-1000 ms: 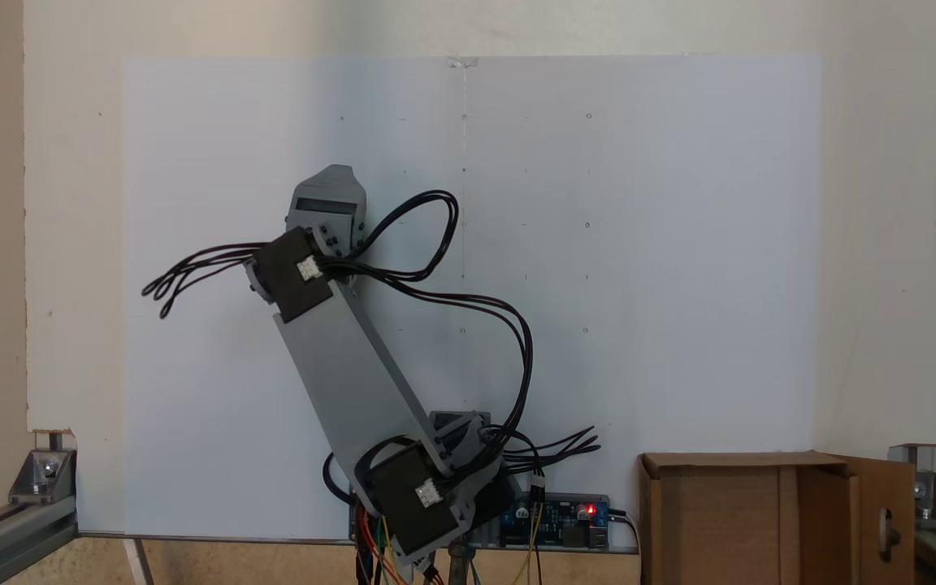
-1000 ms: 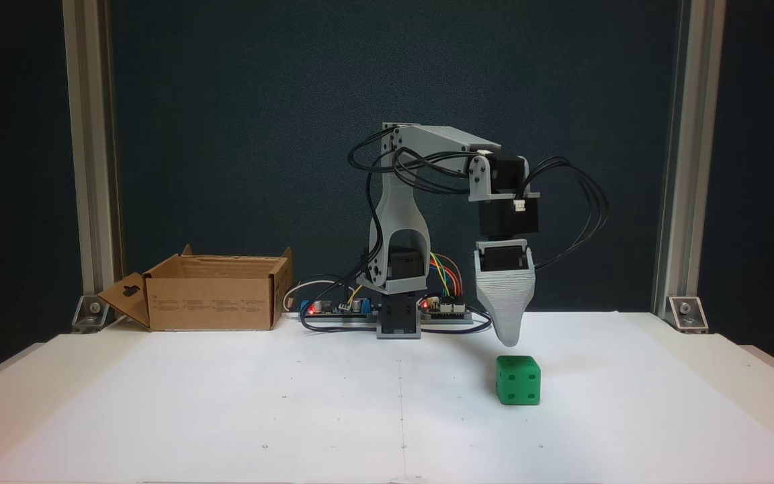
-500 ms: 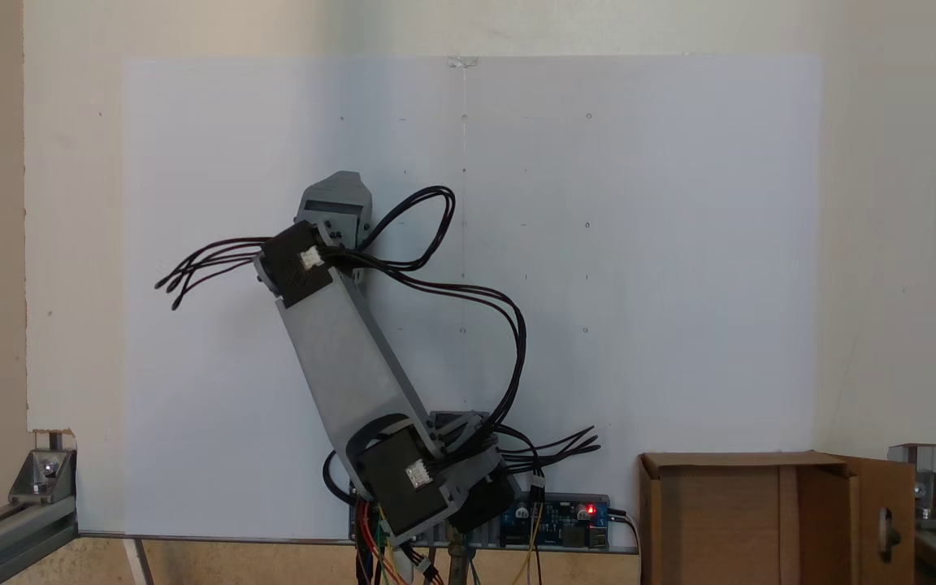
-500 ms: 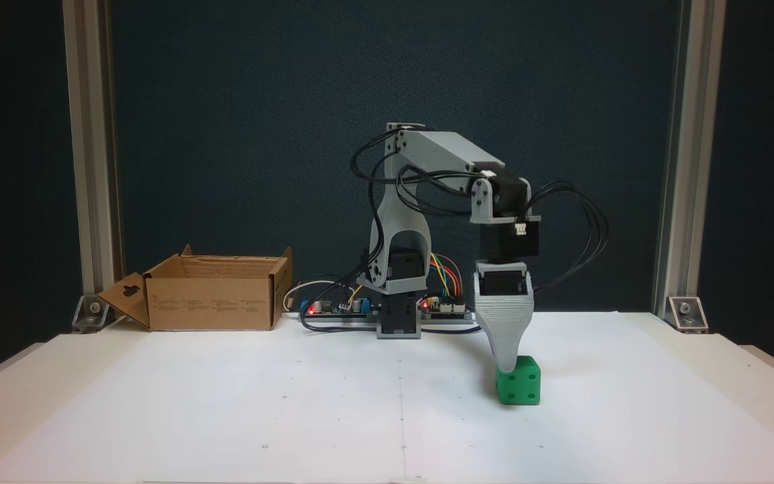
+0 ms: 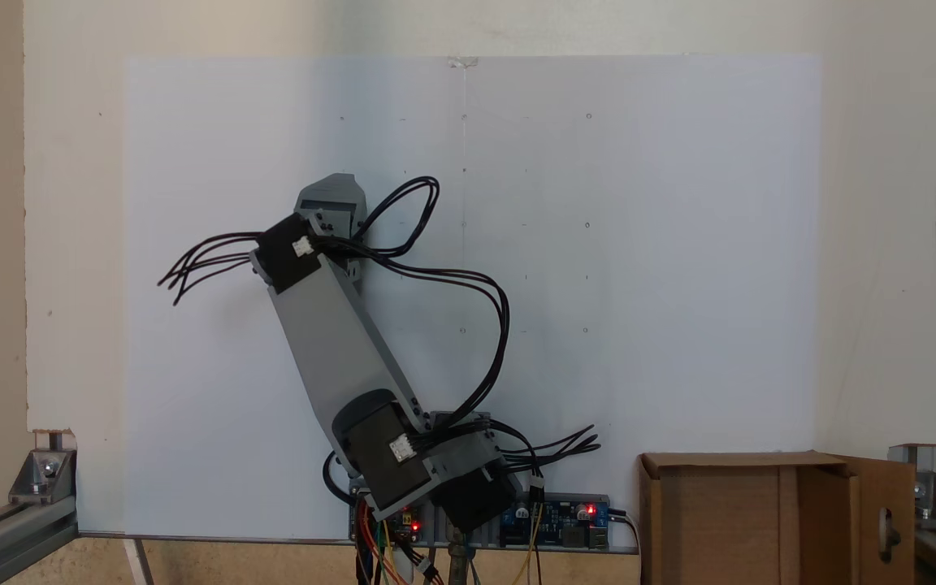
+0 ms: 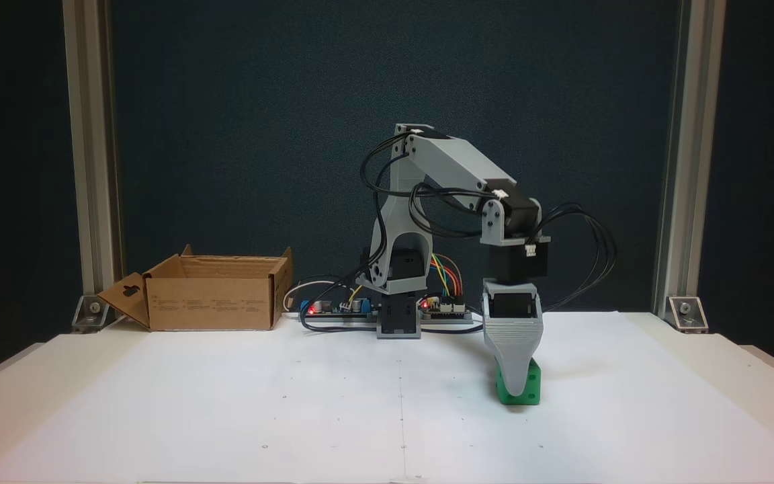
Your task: Grasp a green dice and put it in the bin.
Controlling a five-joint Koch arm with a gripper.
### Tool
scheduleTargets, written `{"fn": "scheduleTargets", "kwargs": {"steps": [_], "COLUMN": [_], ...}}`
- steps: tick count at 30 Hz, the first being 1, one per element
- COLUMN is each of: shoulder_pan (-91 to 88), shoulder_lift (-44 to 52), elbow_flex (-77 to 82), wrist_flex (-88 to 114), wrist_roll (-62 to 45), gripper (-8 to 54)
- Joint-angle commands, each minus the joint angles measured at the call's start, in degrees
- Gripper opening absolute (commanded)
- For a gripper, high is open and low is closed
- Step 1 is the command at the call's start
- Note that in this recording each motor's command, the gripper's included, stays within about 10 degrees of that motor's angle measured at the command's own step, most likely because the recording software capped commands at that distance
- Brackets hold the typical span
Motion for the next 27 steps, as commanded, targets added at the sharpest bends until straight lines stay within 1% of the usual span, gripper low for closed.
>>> {"fn": "scheduleTargets", "kwargs": {"steps": [1,16,20,23,27], "shoulder_pan": [-0.88,-0.88,-0.88,-0.88,-0.62], "shoulder_lift": [0.88,-0.70,-1.05,-1.14,-1.41], "elbow_flex": [-0.44,-0.44,-0.44,-0.44,-0.44], "wrist_flex": [0.09,-1.67,-2.11,-2.55,-2.81], "wrist_roll": [3.60,3.43,3.16,2.90,2.37], "gripper": [39.8,39.7,38.1,38.1,31.4]}}
